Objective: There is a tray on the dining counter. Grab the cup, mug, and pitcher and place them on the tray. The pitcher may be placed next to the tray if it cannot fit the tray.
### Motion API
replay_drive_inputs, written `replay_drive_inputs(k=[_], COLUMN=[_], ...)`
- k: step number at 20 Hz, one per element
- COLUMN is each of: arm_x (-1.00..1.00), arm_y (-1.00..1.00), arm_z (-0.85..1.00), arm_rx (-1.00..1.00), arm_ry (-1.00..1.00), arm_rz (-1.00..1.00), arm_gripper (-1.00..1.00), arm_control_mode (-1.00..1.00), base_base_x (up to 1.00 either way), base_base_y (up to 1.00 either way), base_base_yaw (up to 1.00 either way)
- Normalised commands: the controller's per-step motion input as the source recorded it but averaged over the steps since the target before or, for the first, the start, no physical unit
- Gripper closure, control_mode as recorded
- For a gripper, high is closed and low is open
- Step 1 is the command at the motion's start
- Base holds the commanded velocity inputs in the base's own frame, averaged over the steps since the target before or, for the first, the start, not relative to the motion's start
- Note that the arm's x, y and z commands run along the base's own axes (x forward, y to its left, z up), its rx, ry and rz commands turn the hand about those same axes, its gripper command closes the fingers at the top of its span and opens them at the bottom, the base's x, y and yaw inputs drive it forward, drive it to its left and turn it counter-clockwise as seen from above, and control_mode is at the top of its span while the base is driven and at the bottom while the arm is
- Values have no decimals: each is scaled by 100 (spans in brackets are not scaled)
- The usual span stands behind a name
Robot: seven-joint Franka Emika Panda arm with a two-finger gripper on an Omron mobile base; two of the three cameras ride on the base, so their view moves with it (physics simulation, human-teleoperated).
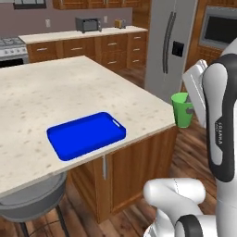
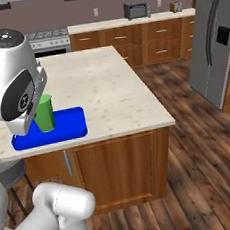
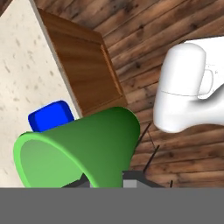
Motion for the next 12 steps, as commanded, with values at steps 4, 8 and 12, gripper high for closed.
replay_drive_inputs(k=[4,8,12], arm_x=[0,0,0], arm_y=[0,0,0], arm_z=[0,0,0], arm_rx=[0,0,0], arm_ry=[0,0,0], arm_rz=[0,0,0], arm_gripper=[100,100,100], arm_control_mode=[100,100,100], base_base_x=[37,28,35], base_base_y=[45,50,39], base_base_yaw=[10,15,17])
